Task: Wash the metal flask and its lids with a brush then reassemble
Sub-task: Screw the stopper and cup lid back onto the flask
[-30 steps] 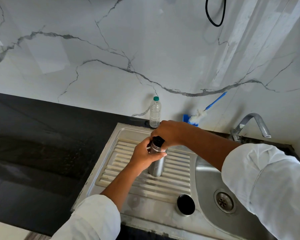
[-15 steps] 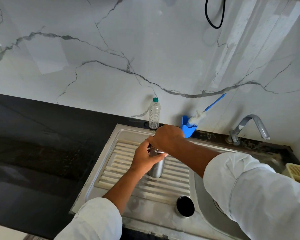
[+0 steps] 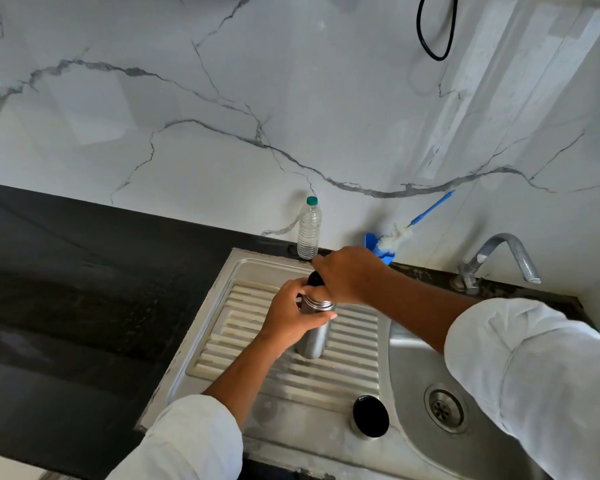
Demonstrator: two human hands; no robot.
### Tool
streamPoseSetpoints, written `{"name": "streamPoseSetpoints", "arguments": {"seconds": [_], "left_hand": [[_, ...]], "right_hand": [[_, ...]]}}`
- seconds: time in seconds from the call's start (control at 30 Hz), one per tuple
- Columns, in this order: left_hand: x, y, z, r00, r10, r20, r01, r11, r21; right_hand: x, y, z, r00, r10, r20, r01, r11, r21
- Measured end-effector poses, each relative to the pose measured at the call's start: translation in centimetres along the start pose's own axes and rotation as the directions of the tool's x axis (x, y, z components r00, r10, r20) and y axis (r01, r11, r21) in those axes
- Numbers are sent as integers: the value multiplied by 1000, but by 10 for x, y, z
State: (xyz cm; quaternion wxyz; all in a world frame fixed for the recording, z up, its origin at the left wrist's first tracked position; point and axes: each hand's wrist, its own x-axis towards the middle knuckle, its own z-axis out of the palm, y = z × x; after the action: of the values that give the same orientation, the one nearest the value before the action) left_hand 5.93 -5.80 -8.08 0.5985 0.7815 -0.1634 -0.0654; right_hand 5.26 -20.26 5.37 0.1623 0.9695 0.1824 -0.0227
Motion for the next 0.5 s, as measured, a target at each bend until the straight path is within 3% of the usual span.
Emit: {"name": "streamPoseSetpoints", "arguments": {"seconds": [0.13, 0.2, 0.3, 0.37, 0.43, 0.5], "left_hand": [[0, -5, 8, 999, 12, -43, -13, 1000, -6], [0, -4, 7, 999, 12, -39, -11, 1000, 7], [1, -5, 4, 1000, 26, -14, -26, 999, 35], [2, -3, 3, 1000, 23, -6, -23, 999, 39], [4, -4, 1, 1000, 18, 2, -18, 999, 34], [4, -5, 1, 1000, 13, 2, -13, 999, 40]], "right_hand": [[8, -21, 0, 920, 375, 109, -388, 911, 139], [17, -19, -5, 870, 425, 252, -471, 866, 168], [19, -4, -17, 819, 338, 464, -518, 783, 345], [12, 7, -23, 872, 200, 447, -390, 835, 387], [6, 14, -23, 942, 5, 335, -137, 917, 374], [4, 15, -20, 951, -141, 275, 34, 933, 358]]}}
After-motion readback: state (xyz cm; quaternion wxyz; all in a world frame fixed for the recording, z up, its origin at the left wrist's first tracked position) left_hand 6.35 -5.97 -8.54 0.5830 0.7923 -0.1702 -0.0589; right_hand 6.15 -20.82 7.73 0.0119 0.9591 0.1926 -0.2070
